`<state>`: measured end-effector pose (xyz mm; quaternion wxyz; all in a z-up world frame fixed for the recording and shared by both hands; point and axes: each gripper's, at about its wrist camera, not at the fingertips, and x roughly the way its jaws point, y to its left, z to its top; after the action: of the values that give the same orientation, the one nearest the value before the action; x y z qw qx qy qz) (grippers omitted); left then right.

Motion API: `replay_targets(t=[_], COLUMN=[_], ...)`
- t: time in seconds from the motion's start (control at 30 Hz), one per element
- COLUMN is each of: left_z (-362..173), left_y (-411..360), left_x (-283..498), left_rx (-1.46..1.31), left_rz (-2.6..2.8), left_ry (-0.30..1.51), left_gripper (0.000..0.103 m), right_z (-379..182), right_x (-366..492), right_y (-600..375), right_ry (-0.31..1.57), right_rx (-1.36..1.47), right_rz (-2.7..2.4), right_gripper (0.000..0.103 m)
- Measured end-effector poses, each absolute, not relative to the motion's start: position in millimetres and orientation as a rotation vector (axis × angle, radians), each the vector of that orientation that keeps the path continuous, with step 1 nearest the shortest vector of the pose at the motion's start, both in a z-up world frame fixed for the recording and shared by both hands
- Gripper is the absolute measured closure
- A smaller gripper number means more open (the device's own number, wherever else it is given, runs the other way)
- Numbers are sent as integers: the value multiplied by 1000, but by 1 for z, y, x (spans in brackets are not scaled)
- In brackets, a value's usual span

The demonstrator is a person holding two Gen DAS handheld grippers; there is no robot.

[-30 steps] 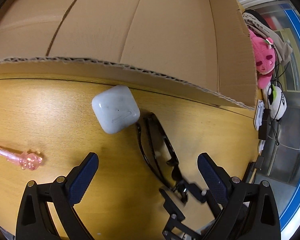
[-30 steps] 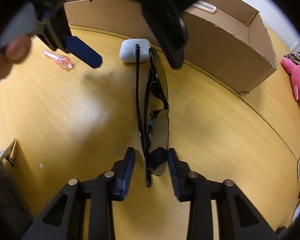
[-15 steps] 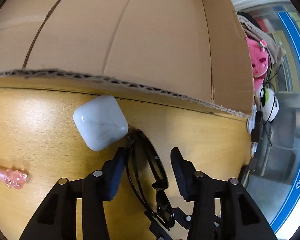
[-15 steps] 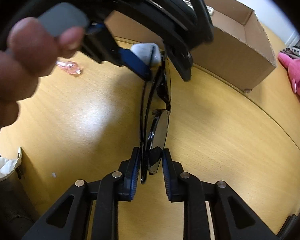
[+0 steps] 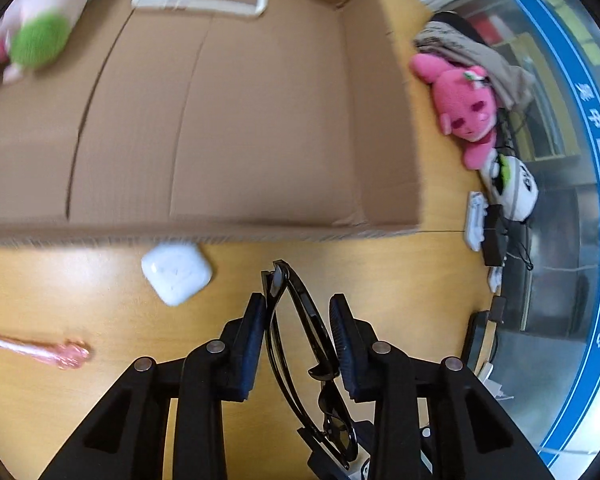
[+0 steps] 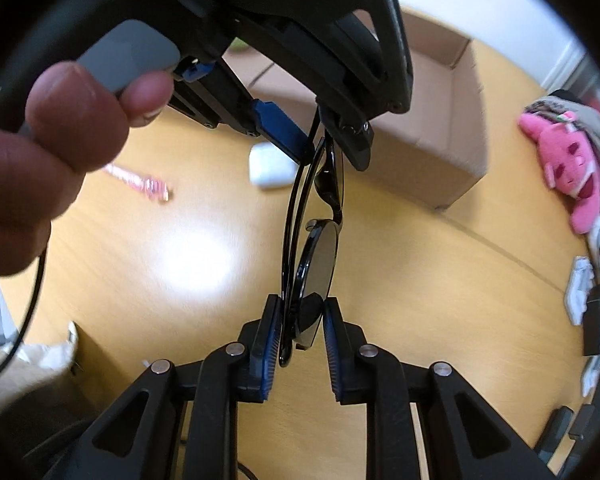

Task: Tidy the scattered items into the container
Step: 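Lift the sunglasses with the right gripper and carry them over the box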

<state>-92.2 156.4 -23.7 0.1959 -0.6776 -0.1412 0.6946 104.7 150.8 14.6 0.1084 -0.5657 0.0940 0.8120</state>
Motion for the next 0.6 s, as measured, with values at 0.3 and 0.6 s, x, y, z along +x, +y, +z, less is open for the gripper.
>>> replay_targets(t=[0.3, 0.6], left_z=[59, 125], left_y=[174, 198], left_x=[-139, -227], left_rx=[-1773, -1667], left_rz=[2019, 2019], left_ry=[-255, -197], left_gripper=[69, 69], right_z=[94, 127], right_x=[55, -5], right_y=[199, 266], right_ry=[362, 449], right_rx=[-1514, -1391], right_rz=[2385, 2367], right_gripper=[83, 83])
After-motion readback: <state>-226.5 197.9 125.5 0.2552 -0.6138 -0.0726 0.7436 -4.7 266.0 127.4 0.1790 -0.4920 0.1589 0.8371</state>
